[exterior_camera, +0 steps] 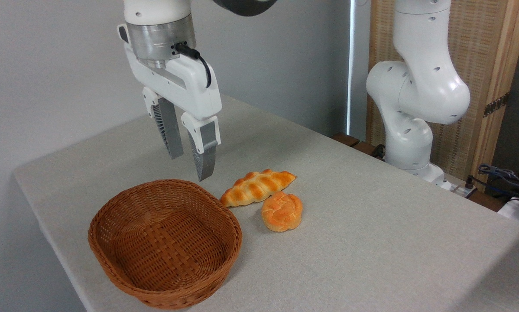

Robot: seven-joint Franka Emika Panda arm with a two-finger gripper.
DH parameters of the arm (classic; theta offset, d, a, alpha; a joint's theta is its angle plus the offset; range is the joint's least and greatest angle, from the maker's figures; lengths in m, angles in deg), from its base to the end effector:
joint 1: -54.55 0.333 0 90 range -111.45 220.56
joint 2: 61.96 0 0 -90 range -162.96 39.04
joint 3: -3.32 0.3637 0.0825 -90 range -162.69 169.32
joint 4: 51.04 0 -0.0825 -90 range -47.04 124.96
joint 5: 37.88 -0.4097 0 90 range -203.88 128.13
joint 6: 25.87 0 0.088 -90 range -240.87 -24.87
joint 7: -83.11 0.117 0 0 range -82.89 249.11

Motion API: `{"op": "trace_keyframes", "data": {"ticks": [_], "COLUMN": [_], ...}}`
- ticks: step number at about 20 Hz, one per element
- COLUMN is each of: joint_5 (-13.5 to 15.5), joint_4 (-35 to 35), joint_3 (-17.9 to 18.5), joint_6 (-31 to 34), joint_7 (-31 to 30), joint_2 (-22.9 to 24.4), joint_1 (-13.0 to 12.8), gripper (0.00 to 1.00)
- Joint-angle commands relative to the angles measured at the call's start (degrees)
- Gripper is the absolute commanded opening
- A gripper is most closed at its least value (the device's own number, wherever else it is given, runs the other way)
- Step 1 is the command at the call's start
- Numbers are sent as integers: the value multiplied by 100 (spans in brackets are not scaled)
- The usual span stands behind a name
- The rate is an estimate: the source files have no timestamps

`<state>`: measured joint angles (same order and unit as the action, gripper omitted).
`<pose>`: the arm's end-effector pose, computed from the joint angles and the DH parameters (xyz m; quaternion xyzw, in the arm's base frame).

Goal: Put bread into the basket
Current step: 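Move the open gripper over the round orange bun and lower it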

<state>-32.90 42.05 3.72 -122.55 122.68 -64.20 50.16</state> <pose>0.6009 -0.0512 0.6228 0.9294 -0.3665 0.0244 0.0374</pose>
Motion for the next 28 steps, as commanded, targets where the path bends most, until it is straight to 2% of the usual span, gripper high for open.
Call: {"op": "trace_keyframes", "data": {"ticks": [1, 12, 17, 21, 22, 24, 26, 28], "joint_5": [56, 47, 56, 82, 74, 65, 65, 56], "joint_4": [34, 218, 1113, 1983, 2229, 2712, 3231, 3644], "joint_3": [21, 57, 83, 74, 83, 100, 162, 162], "joint_6": [-97, -62, -298, -1097, -1247, -1354, -1354, -1354], "joint_7": [-99, -55, -55, -2, 94, 593, 1270, 1378], "joint_2": [38, 161, 741, 1303, 1461, 1786, 2147, 2367], "joint_1": [-27, -27, -9, -44, -131, -132, -1, 87], "gripper": [100, 100, 100, 100, 100, 100, 100, 100]}}
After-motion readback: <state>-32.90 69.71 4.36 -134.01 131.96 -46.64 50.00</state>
